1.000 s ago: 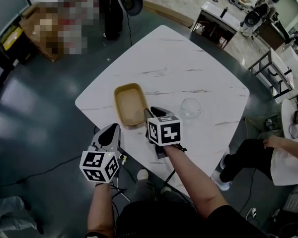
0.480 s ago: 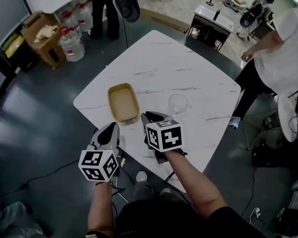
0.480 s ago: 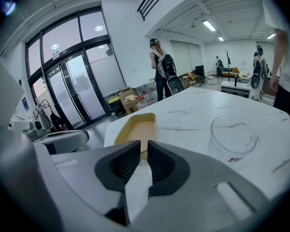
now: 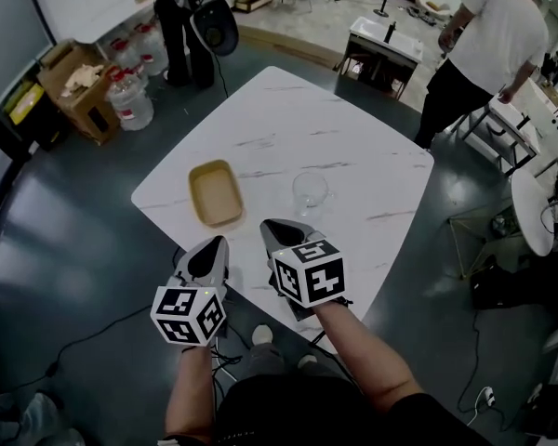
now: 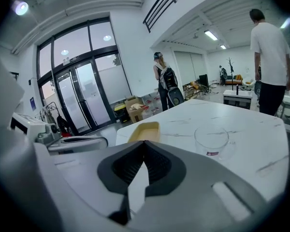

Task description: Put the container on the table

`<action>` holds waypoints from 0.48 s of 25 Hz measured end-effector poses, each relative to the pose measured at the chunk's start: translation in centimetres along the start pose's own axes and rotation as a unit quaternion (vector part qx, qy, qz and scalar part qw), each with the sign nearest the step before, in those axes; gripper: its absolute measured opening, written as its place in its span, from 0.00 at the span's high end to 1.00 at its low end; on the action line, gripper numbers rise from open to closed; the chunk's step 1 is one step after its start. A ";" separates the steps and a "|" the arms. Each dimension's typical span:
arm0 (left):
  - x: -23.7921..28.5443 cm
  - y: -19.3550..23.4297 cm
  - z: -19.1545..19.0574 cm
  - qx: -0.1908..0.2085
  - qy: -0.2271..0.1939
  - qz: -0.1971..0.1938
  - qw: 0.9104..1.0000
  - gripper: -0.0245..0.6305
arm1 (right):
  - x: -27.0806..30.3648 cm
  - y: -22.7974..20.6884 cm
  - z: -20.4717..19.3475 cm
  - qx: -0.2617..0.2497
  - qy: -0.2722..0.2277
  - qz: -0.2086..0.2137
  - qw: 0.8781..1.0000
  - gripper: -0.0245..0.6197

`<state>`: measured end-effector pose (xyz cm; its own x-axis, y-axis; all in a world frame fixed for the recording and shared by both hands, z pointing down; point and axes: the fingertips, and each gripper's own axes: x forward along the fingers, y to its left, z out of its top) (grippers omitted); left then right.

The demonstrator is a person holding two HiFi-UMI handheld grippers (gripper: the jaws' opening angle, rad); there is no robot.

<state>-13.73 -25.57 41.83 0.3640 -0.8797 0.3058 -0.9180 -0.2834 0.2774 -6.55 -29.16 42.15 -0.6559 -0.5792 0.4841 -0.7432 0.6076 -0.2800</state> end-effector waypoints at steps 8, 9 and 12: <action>-0.6 -4.2 -0.1 0.016 0.000 -0.017 1.000 0.98 | -4.0 -0.1 -0.7 -0.012 -0.015 0.005 1.000 0.96; -0.6 -4.7 -0.1 0.018 0.000 -0.019 1.000 0.98 | -4.5 -0.3 -0.9 -0.010 -0.018 0.002 1.000 0.96; -1.0 -5.6 -0.3 0.023 0.001 -0.020 1.000 0.98 | -5.5 -0.6 -1.5 -0.007 -0.022 -0.002 1.000 0.96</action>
<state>-8.95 -23.01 40.21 0.4016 -0.8662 0.2973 -0.9087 -0.3364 0.2472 -2.34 -25.53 40.88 -0.6579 -0.6049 0.4487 -0.7444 0.6126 -0.2657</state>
